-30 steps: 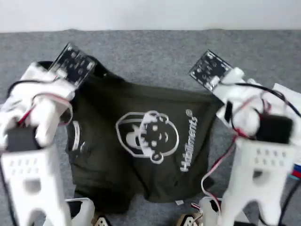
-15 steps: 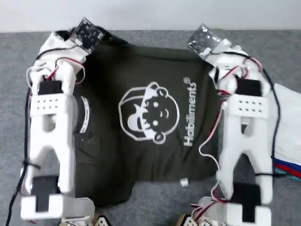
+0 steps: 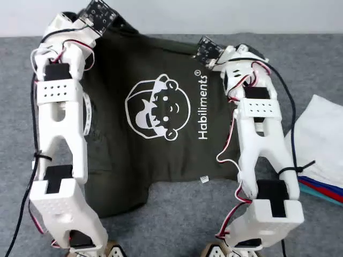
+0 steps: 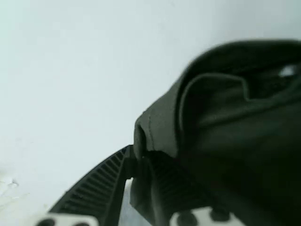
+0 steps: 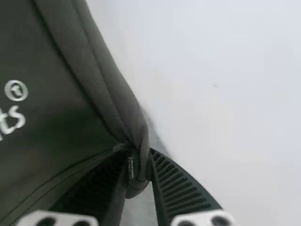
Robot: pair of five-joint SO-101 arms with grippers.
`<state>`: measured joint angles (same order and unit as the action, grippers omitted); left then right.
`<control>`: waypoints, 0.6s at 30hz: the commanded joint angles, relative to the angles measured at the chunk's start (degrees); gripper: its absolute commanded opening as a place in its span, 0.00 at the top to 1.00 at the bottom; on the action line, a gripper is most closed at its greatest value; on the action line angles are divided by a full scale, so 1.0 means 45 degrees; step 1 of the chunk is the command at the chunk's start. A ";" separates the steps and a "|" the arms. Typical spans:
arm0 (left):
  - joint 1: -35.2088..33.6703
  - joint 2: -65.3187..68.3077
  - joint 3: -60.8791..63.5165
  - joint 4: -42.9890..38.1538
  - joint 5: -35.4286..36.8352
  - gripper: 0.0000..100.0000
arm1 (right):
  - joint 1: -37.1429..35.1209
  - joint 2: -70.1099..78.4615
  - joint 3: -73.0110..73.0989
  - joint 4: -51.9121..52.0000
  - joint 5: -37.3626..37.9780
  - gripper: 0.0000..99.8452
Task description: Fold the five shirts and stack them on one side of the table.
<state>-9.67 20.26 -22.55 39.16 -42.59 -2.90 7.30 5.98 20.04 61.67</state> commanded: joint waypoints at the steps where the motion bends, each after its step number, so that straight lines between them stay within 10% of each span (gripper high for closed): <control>1: -0.0215 -0.0664 -0.0674 0.2755 -0.0996 0.99 | -0.0518 -0.0303 -0.0176 0.2139 0.0117 0.99; 18: -0.0078 -0.1758 -0.0322 1.3656 -0.3380 0.99 | -0.0244 -0.1436 -0.0098 1.1419 0.0039 0.99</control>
<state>-9.93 16.66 -22.99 95.43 -56.04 -5.71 4.13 5.98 67.16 61.67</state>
